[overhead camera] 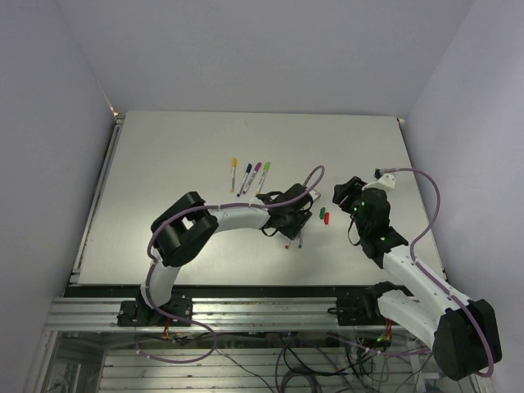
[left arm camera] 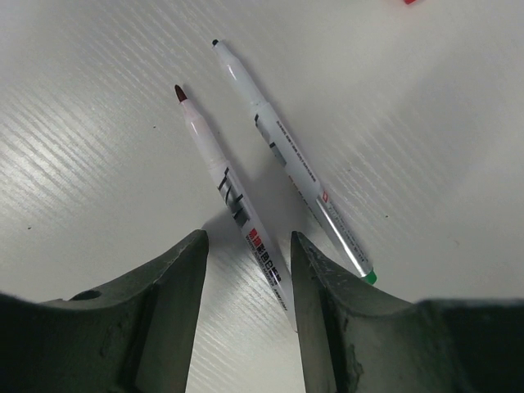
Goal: Insert the pens into the pen caps
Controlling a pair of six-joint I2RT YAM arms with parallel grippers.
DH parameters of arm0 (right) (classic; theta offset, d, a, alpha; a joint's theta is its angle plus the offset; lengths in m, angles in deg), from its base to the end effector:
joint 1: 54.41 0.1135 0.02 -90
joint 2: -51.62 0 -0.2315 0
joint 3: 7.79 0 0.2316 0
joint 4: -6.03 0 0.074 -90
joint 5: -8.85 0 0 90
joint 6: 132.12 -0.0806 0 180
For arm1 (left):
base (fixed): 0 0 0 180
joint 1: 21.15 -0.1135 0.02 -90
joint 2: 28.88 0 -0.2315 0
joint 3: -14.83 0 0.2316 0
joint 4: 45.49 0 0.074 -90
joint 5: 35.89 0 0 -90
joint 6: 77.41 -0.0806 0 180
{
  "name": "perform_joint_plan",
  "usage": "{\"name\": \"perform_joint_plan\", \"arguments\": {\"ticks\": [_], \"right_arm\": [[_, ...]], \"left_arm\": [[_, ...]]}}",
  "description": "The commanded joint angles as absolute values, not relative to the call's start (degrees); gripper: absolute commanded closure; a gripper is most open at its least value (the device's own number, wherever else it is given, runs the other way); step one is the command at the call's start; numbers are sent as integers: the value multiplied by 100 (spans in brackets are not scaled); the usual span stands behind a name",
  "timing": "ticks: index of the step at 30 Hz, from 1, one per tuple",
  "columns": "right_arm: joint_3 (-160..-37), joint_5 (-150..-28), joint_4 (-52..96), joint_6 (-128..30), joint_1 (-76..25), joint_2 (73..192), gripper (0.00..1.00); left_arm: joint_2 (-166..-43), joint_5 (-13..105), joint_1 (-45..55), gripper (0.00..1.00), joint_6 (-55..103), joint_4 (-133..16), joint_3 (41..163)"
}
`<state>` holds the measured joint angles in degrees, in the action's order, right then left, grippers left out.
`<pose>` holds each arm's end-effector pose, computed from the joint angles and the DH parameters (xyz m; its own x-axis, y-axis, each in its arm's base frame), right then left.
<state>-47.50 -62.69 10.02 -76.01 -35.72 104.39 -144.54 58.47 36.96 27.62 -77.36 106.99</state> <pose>0.2444 0.0557 0.2014 -0.2401 0.4771 -0.8454 0.1406 0.8788 0.4560 0.2273 -0.3537 0.1028 -0.6335 0.5286 -0.5651 0.6829 0.7253 -0.0870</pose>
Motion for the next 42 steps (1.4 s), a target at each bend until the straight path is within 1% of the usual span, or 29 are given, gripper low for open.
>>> {"name": "perform_joint_plan", "arguments": {"ticks": [1, 6, 10, 11, 13, 15, 23, 26, 28, 33, 38, 42], "right_arm": [[-4691, -6221, 875, -7662, -3595, 10440, 49], [-4610, -6230, 822, -7730, -3604, 10453, 49], [-4571, -6242, 839, -7771, -3599, 10473, 49], [-4570, -6231, 846, -7771, -3604, 10464, 49], [-4571, -6218, 871, -7772, -3603, 10456, 49], [-4575, -6195, 908, -7772, -3612, 10440, 49], [-4607, -6185, 1010, -7808, -3622, 10375, 49], [-4581, -6182, 991, -7815, -3622, 10365, 49], [-4572, -6182, 984, -7829, -3620, 10385, 49], [-4679, -6046, 1196, -7827, -3628, 10602, 49], [-4870, -5923, 1626, -7744, -3630, 10999, 52], [-4974, -6065, 1871, -7694, -3630, 11452, 53]], "left_arm": [[-14598, 6546, 3776, 46, 2662, -8511, 10601], [-14730, 7584, 3852, 47, 2630, -8976, 10423], [-14758, 7727, 3865, 49, 2693, -9042, 10224], [-14766, 7690, 3862, 51, 2704, -9029, 10192], [-14811, 7611, 3865, 60, 2724, -9032, 10174], [-14846, 7548, 3862, 67, 2745, -9051, 10193], [-14898, 6783, 3683, 75, 2803, -8942, 10228], [-14902, 6706, 3609, 83, 2780, -8972, 10224], [-14940, 6772, 3572, 92, 2764, -9050, 10256], [-14936, 6634, 3417, 93, 2769, -9011, 10241], [-14564, 6348, 3228, 93, 2720, -8680, 10223], [-14245, 6354, 3154, 93, 2649, -8480, 10470]]}}
